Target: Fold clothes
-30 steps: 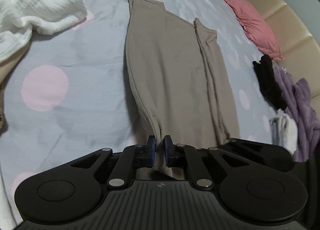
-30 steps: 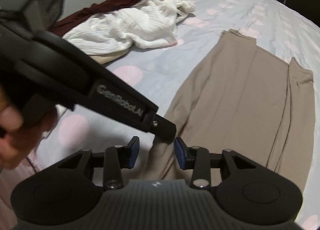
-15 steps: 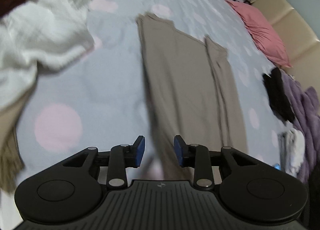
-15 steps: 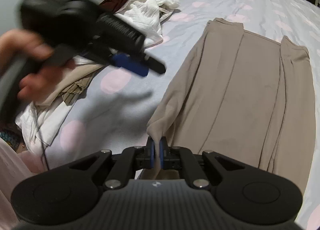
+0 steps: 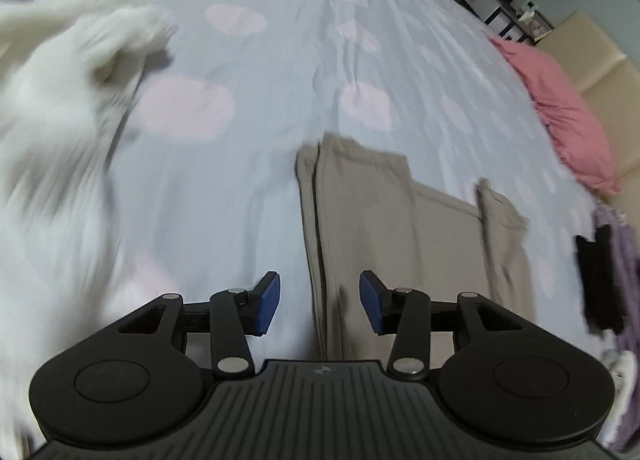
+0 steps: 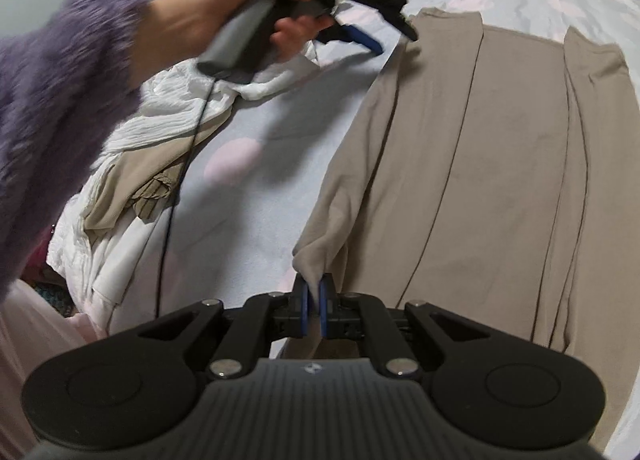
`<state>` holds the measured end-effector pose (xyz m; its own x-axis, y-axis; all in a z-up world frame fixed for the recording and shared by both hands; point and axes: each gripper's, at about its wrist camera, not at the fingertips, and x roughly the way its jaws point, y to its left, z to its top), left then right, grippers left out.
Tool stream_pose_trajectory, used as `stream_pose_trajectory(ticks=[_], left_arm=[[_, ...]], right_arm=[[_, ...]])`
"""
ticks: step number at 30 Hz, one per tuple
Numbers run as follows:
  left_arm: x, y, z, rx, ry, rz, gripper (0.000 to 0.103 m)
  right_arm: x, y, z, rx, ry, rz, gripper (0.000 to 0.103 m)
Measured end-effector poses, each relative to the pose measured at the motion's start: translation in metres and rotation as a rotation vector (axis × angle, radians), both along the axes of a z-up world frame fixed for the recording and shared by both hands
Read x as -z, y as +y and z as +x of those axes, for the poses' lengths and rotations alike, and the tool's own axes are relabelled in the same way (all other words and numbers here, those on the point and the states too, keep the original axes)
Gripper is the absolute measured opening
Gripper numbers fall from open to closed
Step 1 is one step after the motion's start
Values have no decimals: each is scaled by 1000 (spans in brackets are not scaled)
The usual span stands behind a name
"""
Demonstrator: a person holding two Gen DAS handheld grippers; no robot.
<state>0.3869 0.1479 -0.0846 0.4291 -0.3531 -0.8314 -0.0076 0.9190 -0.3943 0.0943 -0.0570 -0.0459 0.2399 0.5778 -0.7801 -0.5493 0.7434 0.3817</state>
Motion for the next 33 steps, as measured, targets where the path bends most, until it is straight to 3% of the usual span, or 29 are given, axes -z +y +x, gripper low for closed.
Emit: stream_pose_trajectory(ticks=[5, 9, 10, 18, 23, 33], left_arm=[[9, -3, 26, 14, -54, 9, 40], [8, -6, 31, 51, -93, 41, 6], [6, -6, 31, 57, -103, 49, 5], [-37, -43, 34, 95, -173, 135, 2], [-57, -91, 33, 192, -225, 216, 2], [-43, -172, 36, 327, -210, 321, 2]], right_arm=[[1, -8, 3, 13, 26, 31, 7], [-3, -14, 4, 30, 22, 49, 7], [-4, -16, 4, 37, 20, 55, 7], [-12, -41, -4, 119, 13, 122, 7], [-10, -65, -7, 190, 42, 158, 7], [11, -107, -10, 314, 92, 147, 7]])
